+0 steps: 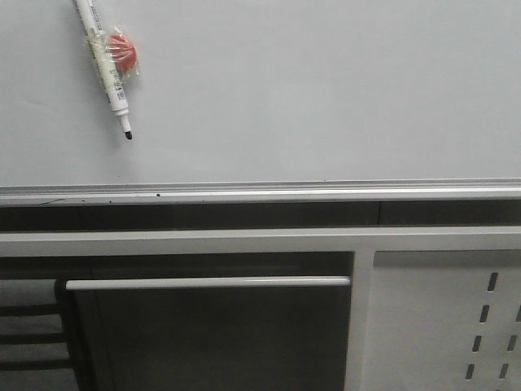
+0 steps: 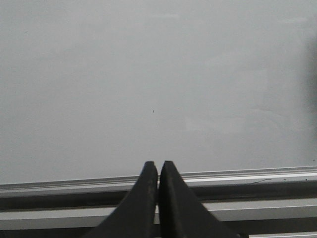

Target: Write number 1 on whiteboard

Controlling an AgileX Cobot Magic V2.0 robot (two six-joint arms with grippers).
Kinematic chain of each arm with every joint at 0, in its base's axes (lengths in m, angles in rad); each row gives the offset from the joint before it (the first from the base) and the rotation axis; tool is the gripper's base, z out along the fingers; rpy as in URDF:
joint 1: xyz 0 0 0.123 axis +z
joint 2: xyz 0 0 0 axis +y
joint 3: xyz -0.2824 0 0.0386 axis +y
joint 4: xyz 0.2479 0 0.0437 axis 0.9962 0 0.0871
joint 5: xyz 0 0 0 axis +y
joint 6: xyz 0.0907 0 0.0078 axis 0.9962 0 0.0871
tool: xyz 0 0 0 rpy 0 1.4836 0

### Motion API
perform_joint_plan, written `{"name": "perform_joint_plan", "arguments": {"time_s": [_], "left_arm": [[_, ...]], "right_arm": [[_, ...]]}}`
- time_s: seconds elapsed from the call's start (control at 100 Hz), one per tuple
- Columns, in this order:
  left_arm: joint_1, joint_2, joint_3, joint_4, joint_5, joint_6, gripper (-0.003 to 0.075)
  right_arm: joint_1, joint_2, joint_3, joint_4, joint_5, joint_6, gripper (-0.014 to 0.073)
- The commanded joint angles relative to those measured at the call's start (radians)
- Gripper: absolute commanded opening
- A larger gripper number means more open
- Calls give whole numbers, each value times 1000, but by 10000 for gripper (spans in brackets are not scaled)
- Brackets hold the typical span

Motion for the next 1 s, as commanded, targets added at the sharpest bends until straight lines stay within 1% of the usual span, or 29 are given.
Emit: {"name": "perform_joint_plan", "arguments": {"time_s": [0.0,0.53,0.67,0.87,0.99], "left_arm": [[1,-24,42,-1,-76,-11,-20],[1,-24,42,-1,-76,-11,-20],[1,-24,42,1,-112,-11,-20],[1,-24,42,1,-114,-11,-20],[1,-24,42,-52,-121,-11,-20]], "right_arm": [[-6,-17,26,-8,-73,-4,-64],[-6,-17,26,-8,-73,-4,-64],[-6,-17,26,-8,-86,-4,-64],[-6,-17,26,-8,-88,-4,-64],[-6,-17,26,22,-90,-4,-64]]}}
